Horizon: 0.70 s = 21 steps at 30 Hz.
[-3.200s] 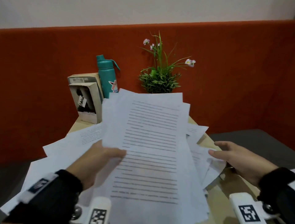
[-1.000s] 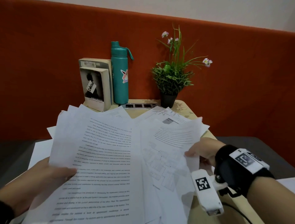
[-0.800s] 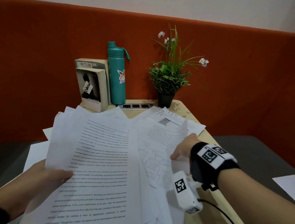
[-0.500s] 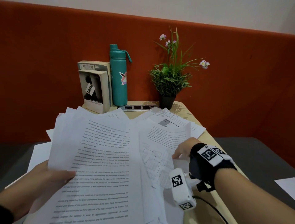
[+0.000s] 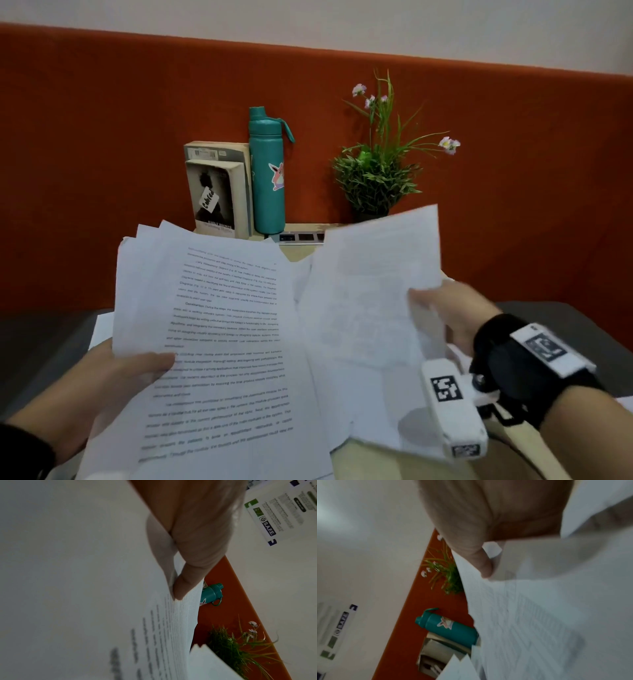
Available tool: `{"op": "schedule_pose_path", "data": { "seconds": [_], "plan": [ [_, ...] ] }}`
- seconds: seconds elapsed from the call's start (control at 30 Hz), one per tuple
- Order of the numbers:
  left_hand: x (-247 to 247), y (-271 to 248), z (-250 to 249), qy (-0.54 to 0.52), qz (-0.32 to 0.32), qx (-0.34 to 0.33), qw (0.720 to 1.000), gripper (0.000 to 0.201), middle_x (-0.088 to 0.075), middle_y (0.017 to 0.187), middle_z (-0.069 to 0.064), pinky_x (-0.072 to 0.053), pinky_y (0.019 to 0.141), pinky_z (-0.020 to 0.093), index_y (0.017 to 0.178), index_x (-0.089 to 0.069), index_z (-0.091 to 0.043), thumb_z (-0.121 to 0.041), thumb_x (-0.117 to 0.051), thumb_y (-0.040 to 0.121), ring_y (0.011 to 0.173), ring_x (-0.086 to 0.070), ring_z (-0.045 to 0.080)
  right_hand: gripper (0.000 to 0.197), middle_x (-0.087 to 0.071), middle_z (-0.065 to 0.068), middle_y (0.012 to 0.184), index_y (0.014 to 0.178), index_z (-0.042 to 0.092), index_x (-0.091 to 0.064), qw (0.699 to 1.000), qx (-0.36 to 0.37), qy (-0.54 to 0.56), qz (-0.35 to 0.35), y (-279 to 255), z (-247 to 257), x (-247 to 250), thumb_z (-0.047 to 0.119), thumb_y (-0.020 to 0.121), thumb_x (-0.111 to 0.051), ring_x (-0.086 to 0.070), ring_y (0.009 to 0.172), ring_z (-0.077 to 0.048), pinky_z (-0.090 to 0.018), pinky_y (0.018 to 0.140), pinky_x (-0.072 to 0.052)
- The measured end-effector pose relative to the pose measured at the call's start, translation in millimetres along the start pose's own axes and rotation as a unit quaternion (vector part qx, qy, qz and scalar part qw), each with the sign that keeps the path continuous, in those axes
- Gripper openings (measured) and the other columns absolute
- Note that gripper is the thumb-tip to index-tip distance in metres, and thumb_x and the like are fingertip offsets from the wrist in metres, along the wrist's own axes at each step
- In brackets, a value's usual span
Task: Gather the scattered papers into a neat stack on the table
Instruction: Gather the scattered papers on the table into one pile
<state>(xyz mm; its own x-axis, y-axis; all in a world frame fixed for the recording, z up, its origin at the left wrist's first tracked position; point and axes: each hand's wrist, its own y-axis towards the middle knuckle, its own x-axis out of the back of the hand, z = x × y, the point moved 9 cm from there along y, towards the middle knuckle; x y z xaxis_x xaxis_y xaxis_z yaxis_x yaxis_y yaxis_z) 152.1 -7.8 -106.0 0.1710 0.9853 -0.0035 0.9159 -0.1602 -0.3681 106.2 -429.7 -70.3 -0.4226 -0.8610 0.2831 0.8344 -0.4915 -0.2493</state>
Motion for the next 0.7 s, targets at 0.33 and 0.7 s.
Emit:
{"op": "schedule_pose_path", "data": {
  "seconds": [0.33, 0.7],
  "plan": [
    [-24, -7, -33, 0.028, -0.006, -0.044, 0.999, 0.029, -0.079, 0.097, 0.014, -0.054, 0.071, 0.040, 0.115, -0.065, -0.005, 0.004, -0.058, 0.088, 0.094, -0.070, 0.037, 0.019, -0.076, 0.010, 0.081, 0.110, 0.020, -0.062, 0.953, 0.244, 0.156, -0.090, -28, 125, 92, 0.010, 0.096, -0.054, -0.072, 0.061, -0.001, -0.016, 0.052, -0.058],
    [-85, 1, -55, 0.027, 0.041, -0.067, 0.997, 0.033, -0.072, 0.120, 0.010, -0.052, 0.088, 0.040, 0.130, -0.058, -0.014, -0.026, -0.045, 0.101, 0.103, -0.069, 0.028, 0.039, -0.067, -0.009, 0.126, 0.135, 0.011, -0.057, 0.995, 0.064, -0.030, 0.063, -12, 28, -50, 0.020, 0.096, -0.054, -0.063, 0.114, -0.032, -0.050, 0.104, -0.045]
  ]
}}
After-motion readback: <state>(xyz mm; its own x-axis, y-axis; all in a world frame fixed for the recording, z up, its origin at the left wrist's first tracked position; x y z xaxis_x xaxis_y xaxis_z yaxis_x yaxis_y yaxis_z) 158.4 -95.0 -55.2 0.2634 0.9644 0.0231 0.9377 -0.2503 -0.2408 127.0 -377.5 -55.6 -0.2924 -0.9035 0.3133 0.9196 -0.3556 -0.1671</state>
